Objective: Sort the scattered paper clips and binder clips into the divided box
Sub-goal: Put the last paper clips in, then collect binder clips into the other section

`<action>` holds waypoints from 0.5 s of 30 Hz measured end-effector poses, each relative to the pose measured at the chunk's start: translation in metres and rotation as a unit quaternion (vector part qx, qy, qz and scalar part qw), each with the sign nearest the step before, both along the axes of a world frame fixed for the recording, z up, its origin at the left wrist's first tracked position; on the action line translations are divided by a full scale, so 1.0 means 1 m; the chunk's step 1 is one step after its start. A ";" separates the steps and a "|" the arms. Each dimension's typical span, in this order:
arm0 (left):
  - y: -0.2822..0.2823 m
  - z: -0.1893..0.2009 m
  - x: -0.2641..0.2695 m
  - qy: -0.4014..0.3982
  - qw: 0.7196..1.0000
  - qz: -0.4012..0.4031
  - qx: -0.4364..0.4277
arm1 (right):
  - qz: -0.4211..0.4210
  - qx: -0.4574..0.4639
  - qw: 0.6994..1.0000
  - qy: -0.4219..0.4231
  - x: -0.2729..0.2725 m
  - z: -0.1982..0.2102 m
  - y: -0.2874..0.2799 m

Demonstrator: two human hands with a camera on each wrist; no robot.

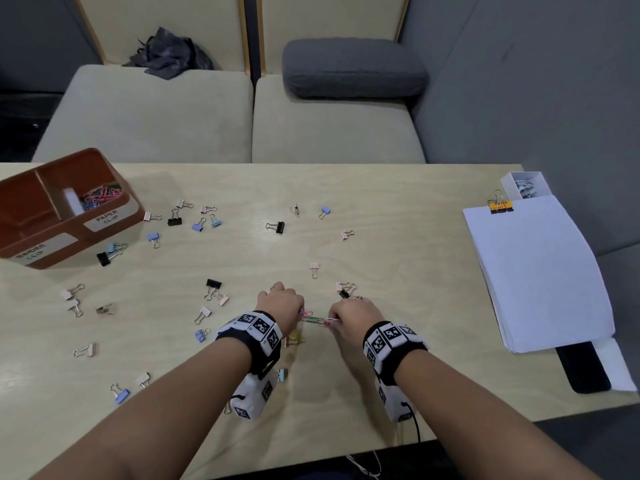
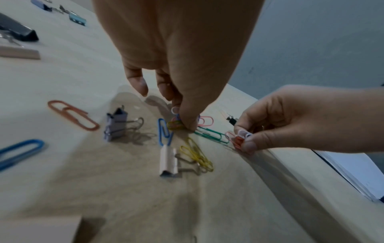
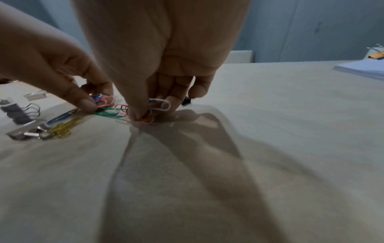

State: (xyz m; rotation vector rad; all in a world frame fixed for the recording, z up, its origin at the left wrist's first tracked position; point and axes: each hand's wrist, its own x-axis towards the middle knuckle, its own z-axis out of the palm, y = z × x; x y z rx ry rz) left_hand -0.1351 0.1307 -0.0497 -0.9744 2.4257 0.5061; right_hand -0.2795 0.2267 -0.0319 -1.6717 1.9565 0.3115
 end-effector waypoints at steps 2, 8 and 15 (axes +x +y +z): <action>-0.006 0.003 0.006 0.004 1.000 0.020 0.006 | -0.018 0.008 1.000 -0.015 -0.003 0.004 -0.001; -0.040 0.030 0.040 0.053 0.995 0.087 0.001 | -0.048 -0.009 0.998 -0.045 0.003 0.029 -0.025; -0.104 0.082 0.123 0.090 0.976 0.187 -0.068 | 0.024 -0.035 0.998 -0.043 0.052 0.075 -0.108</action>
